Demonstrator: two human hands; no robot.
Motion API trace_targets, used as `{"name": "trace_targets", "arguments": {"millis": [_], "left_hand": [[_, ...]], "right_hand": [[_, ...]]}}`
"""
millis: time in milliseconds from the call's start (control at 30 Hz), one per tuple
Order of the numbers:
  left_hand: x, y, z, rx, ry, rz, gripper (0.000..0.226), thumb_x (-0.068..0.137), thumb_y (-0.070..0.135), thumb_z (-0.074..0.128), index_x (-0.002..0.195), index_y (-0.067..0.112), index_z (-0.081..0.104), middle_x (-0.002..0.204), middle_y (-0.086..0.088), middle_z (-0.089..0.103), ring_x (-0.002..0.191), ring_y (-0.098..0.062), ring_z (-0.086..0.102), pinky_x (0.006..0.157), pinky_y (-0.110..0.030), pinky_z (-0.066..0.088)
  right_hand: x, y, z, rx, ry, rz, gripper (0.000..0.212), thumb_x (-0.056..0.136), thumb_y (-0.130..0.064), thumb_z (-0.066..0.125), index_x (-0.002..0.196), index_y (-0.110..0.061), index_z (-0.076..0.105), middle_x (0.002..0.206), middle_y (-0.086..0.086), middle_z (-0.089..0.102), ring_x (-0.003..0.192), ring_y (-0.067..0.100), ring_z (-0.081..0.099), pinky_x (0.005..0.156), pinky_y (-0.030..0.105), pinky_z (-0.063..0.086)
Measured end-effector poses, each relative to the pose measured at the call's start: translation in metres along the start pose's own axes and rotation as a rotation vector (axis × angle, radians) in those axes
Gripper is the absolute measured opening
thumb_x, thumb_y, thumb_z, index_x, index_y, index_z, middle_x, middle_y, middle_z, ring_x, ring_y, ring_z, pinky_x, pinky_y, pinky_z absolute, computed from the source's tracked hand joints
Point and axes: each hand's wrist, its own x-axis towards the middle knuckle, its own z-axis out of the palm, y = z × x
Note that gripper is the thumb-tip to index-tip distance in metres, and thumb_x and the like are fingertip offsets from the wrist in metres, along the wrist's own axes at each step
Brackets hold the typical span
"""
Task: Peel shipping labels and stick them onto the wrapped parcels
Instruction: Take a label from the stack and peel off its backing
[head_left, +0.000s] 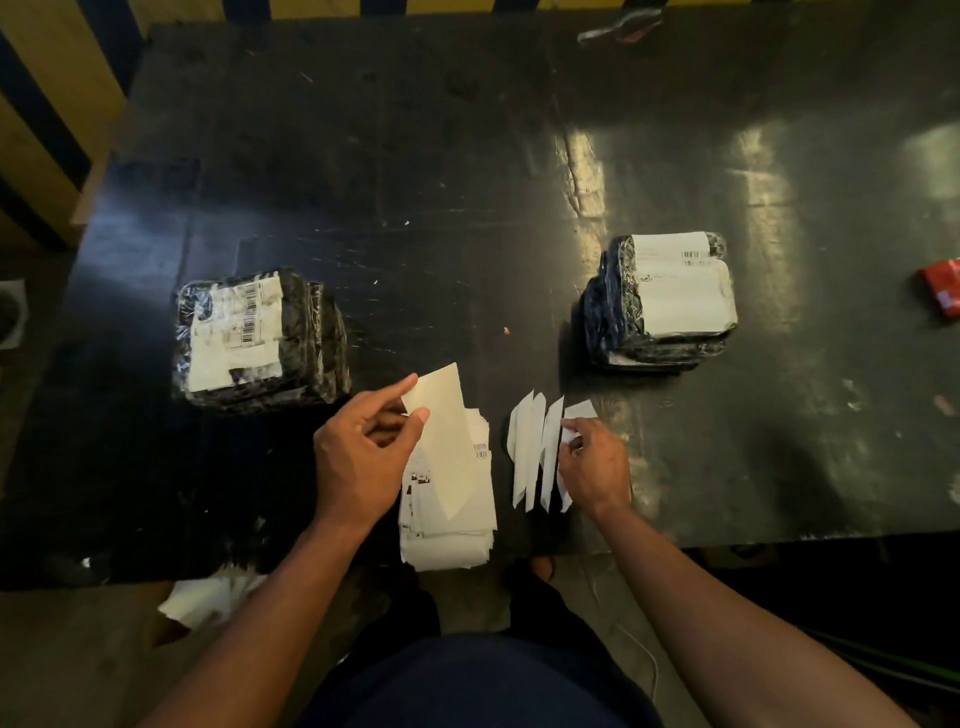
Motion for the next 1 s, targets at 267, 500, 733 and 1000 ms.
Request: {"name": "trace_targets", "arguments": {"millis": [267,500,733,1000], "left_hand": [[0.002,0.009,0.008,-0.013,-0.007,-0.005,0.045,0.089,0.016,0.079,0.133,0.020,0.069,0.108,0.004,0.072,0.089,-0.008,0.072,0.076,-0.019,0.062],[0.019,0.020,0.008,-0.058,0.053,0.001,0.044,0.089,0.014,0.080,0.131,0.020,0.070,0.105,0.001,0.073,0.085,-0.008,0.073,0.072,-0.017,0.061],[0.028,0.030,0.006,-0.113,0.116,-0.089,0.041,0.090,0.016,0.079,0.130,0.021,0.071,0.098,0.004,0.074,0.080,-0.001,0.074,0.065,-0.018,0.060],[0.032,0.024,-0.001,-0.130,0.122,-0.217,0.048,0.090,0.035,0.078,0.136,0.028,0.065,0.109,0.005,0.076,0.086,-0.007,0.076,0.072,-0.034,0.066]], "right_hand": [[-0.003,0.005,-0.005,-0.155,-0.068,-0.057,0.049,0.094,-0.029,0.071,0.142,-0.028,0.060,0.158,0.005,0.045,0.144,0.025,0.043,0.112,0.041,0.044],[-0.035,-0.067,-0.041,0.169,0.222,-0.448,0.029,0.091,-0.022,0.074,0.120,-0.023,0.073,0.134,-0.001,0.055,0.118,0.007,0.054,0.090,0.027,0.056],[-0.074,-0.142,-0.046,-0.066,0.083,-0.912,0.035,0.089,-0.036,0.073,0.122,-0.028,0.070,0.132,0.004,0.058,0.095,0.013,0.058,0.077,0.025,0.049],[-0.065,-0.164,-0.028,-0.145,0.181,-0.929,0.031,0.080,0.002,0.079,0.107,-0.011,0.074,0.104,0.008,0.071,0.077,0.021,0.066,0.063,0.032,0.059]]}}
